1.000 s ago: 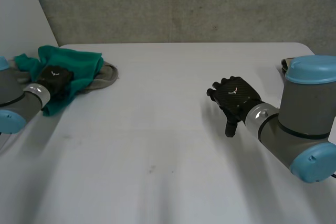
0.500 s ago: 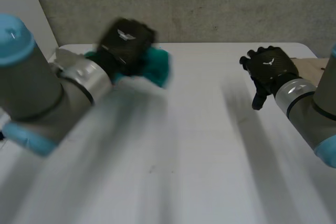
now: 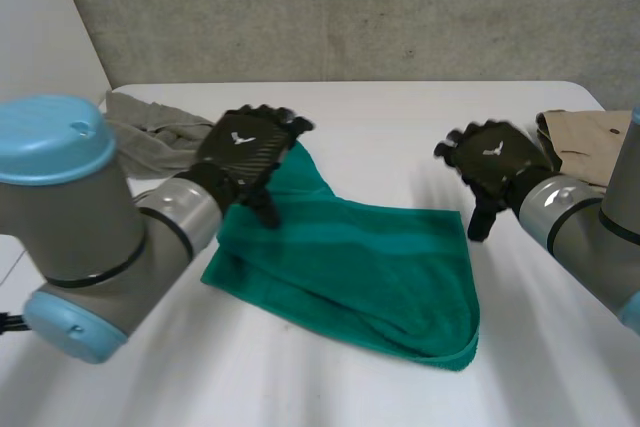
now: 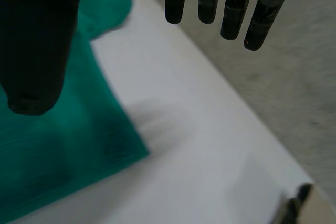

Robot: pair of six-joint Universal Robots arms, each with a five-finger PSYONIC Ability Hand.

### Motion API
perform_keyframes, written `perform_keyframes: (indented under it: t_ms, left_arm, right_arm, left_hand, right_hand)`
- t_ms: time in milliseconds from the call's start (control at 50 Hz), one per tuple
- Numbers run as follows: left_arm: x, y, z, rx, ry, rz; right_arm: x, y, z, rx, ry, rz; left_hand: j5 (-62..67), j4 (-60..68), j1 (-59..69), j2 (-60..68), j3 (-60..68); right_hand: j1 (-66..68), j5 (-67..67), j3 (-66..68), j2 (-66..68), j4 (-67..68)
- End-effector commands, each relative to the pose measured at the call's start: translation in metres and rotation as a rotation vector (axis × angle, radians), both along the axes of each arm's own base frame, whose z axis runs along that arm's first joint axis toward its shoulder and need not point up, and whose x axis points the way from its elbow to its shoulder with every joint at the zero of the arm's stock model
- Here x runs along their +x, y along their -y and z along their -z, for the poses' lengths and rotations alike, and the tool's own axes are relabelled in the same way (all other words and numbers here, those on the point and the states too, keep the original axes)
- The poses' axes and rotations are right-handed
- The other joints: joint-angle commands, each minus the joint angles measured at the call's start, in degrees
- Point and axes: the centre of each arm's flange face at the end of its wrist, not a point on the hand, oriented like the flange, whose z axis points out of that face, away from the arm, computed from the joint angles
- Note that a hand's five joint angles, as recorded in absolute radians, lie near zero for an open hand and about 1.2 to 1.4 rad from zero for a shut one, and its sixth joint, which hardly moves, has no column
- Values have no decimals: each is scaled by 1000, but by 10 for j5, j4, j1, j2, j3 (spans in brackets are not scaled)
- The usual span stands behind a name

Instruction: Fold the laundry.

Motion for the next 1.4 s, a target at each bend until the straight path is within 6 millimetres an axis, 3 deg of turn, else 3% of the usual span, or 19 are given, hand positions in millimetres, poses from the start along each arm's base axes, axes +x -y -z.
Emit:
perform_keyframes:
  t_ms: [20,160,280,400,480,680,860,940,1000,1020,1100,1220,1300,1320,1400]
  left_arm:
    - [27,-2,13,55,63,-65]
    - [51,-12,40,118,166,-104]
    - [60,-20,55,165,207,-147]
    - [65,-10,65,163,215,-207]
    - [70,-1,68,161,211,-233]
    - [71,-2,56,131,187,-239]
    - [73,-5,54,132,184,-242]
    - [75,-5,54,134,184,-247]
    - [74,-6,54,132,183,-244]
    - [74,-6,54,132,183,-244]
    - [74,-6,51,124,179,-245]
    - [74,-6,45,104,168,-244]
    - [73,-5,41,88,162,-243]
    - [73,-4,40,86,161,-242]
    - [70,-5,38,79,157,-235]
  right_arm:
    - [0,-24,8,114,-69,-89]
    - [-2,-32,21,81,-198,-175]
    - [4,-31,30,61,-221,-238]
    - [13,-23,42,47,-190,-264]
    - [35,-31,36,31,-133,-306]
    - [99,-36,50,43,-62,-436]
    - [124,-29,76,85,-91,-466]
    - [131,-21,86,75,-123,-447]
    - [132,-17,89,66,-137,-436]
    - [132,-15,89,64,-142,-435]
    - [133,-14,90,70,-146,-434]
    - [132,-10,75,51,-120,-403]
    - [120,10,56,12,-93,-288]
    - [107,25,51,7,-86,-209]
    - [81,53,46,-1,-91,-74]
  left_hand:
    - [60,67,77,67,62]
    - [246,253,264,253,249]
    - [243,250,261,250,246]
    - [196,203,214,203,199]
    - [196,203,214,203,199]
    - [169,176,187,176,172]
    - [164,171,182,171,167]
    - [164,171,182,171,167]
    - [164,171,182,171,167]
    - [162,170,180,170,165]
    - [161,168,178,168,163]
    - [161,168,178,168,163]
    - [159,166,177,166,162]
    - [159,166,177,166,162]
    - [154,161,171,161,157]
  right_hand:
    - [-16,-34,-23,-26,-34]
    - [-16,-34,-23,-26,-34]
    - [-16,-34,-23,-26,-34]
    - [-16,-34,-23,-26,-34]
    - [-16,-34,-23,-26,-34]
    - [-3,-21,-11,-13,-22]
    - [58,40,50,47,39]
    - [210,192,202,200,191]
    - [367,348,359,356,348]
    - [502,484,494,492,483]
    - [684,666,676,674,665]
    - [684,666,677,674,666]
    - [684,666,677,674,666]
    - [684,666,677,674,666]
    - [684,666,677,674,666]
